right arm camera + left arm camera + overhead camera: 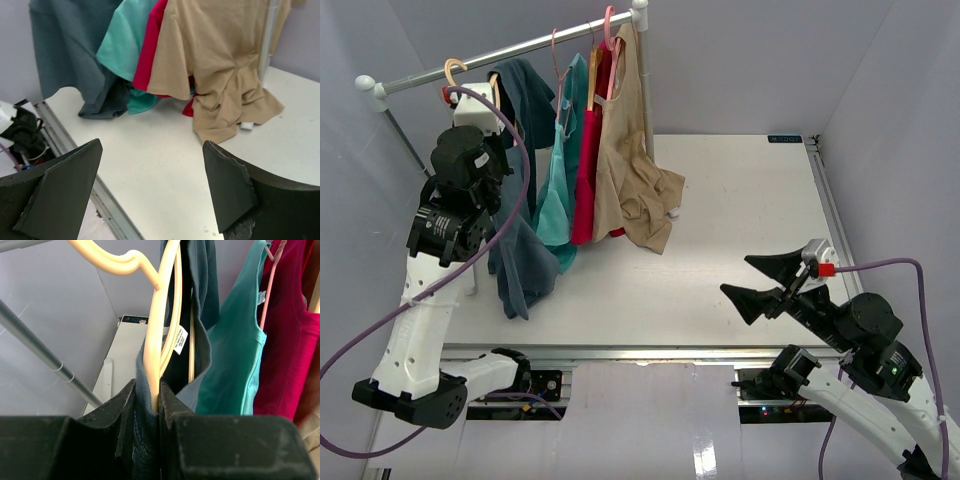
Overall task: Place the t-shirt on the hanger
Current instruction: Place the hanger at the clothesline.
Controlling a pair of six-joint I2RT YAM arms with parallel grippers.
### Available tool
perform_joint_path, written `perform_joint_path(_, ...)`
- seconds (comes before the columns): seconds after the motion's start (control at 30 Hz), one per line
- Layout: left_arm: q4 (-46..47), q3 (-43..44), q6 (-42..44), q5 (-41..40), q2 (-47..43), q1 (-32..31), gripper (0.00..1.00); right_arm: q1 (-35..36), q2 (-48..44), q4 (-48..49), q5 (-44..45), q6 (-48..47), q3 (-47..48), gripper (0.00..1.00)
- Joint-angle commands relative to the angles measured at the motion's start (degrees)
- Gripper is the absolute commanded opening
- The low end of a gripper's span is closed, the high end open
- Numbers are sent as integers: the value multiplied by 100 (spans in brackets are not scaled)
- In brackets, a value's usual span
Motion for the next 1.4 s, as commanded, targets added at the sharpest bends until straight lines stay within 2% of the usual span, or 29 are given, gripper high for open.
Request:
perform_joint_path(0.0,701,219,22,96,38,22,0,1,-628,349,-666,501,-379,88)
perform_joint_path(0.23,662,374,-104,334,196,16,0,7,-1146,526,-1342,916,-1137,88)
perform_joint_path(0.4,1054,397,313,-2,561,22,0,10,-1378,591,-1433,962,-1524,88)
perform_joint_path(0.8,1331,531,668,-410,1023,293,0,9,-1646,581,-1630,978,-1665,88)
perform_joint_path(1.07,1609,315,888,480,1189,1172,0,8,-1697,582,-1515,939,-1584,88)
perform_joint_path(1.37,1692,-141,769,870,1255,1474,0,3,-1724,608,-1466,932,-1630,88)
